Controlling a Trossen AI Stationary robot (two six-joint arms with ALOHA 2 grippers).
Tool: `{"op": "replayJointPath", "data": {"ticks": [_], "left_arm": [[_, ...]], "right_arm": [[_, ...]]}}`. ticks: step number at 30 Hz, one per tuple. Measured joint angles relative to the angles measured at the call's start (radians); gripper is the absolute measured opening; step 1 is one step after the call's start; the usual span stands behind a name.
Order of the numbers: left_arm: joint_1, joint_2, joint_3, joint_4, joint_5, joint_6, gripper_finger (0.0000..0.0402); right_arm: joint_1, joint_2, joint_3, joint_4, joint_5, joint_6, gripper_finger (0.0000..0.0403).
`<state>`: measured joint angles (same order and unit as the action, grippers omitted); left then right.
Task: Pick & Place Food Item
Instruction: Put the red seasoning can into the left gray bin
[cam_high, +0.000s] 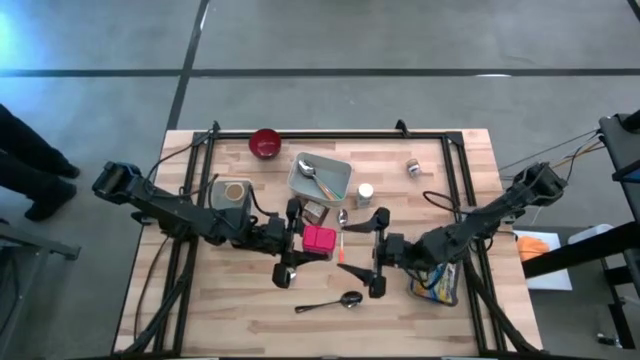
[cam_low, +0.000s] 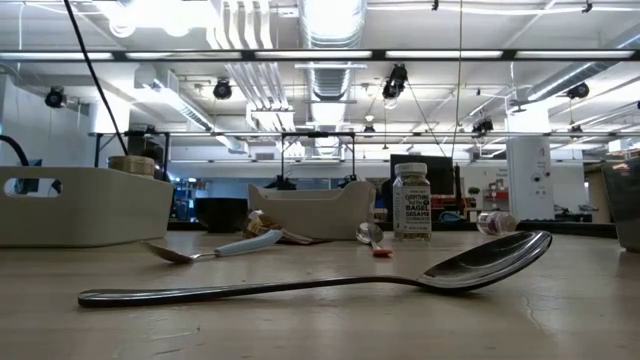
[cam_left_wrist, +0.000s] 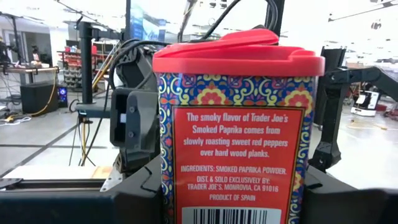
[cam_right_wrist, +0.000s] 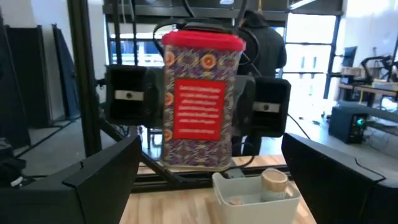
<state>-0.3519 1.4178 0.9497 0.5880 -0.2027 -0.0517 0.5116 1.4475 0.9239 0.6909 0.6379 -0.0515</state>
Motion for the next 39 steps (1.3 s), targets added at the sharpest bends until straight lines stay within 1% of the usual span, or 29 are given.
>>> {"op": "replayJointPath", "data": {"ticks": [5,11,14,25,30,39], "left_arm": [[0.000,0.001,0.000,0.000,0.012,0.000,0.0173],[0.000,0.001,0.000,-0.003,0.016,0.000,0.0173],[0.000,0.001,-0.001,-0.005,0.016,-0.001,0.0173],[0.000,0.001,-0.002,0.000,0.020,-0.003,0.0173],[-0.001,0.001,-0.002,0.000,0.023,-0.003,0.0173],[0.000,0.001,-0.002,0.004,0.034,-0.003,0.0173]], "right_arm": [[-0.024,0.034,0.017,-0.002,-0.040,0.028,0.0384],[-0.045,0.054,0.038,-0.001,-0.059,0.045,0.0384],[-0.050,0.059,0.047,-0.007,-0.107,0.066,0.0384],[-0.069,0.062,0.049,-0.016,-0.128,0.086,0.0384],[-0.086,0.062,0.049,-0.024,-0.168,0.112,0.0384],[-0.104,0.062,0.049,-0.030,-0.191,0.132,0.0384]]}}
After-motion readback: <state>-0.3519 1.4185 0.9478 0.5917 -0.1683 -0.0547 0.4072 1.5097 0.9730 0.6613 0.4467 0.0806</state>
